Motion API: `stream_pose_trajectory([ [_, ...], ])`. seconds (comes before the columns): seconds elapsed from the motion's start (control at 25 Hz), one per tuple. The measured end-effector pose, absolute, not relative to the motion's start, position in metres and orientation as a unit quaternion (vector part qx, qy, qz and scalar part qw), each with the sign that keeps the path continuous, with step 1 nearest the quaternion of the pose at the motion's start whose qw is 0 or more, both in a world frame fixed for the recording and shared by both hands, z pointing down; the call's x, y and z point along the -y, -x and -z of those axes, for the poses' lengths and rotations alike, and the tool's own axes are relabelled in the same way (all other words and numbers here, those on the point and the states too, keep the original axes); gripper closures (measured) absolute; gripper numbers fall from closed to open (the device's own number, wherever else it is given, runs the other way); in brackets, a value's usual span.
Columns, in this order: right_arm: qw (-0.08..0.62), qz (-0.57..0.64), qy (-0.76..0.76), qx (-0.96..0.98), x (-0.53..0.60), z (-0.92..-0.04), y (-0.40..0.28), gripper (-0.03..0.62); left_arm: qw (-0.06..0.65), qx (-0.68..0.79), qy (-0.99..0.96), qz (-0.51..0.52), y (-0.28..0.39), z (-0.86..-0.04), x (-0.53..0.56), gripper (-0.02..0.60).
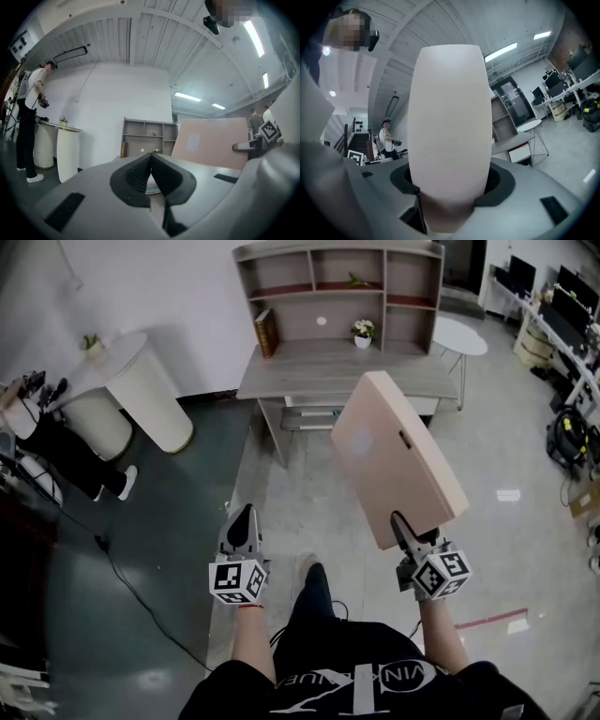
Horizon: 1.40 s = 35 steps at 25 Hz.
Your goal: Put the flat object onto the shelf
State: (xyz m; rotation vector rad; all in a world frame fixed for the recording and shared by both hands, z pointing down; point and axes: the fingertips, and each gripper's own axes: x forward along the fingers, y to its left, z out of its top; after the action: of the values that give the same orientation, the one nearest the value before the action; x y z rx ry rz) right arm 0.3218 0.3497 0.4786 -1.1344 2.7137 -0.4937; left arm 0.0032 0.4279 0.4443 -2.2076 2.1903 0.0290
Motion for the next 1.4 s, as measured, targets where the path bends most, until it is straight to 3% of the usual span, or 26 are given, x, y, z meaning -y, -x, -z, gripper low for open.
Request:
stream_pose_trajectory([
  [0.92, 0.056, 0.220, 0.400, -0.888, -0.120, -0.489, -0.170, 0.301, -0.028, -0.691, 0.722, -0.017, 0.154, -0.449, -0.174, 0.594],
  [1.4, 0.065, 0.254, 0.407, -0.875, -0.059, -0.509, -0.110, 0.301, -0.037, -0.679, 0.733, -0.019, 0.211, -0.465, -0.103, 0.594],
])
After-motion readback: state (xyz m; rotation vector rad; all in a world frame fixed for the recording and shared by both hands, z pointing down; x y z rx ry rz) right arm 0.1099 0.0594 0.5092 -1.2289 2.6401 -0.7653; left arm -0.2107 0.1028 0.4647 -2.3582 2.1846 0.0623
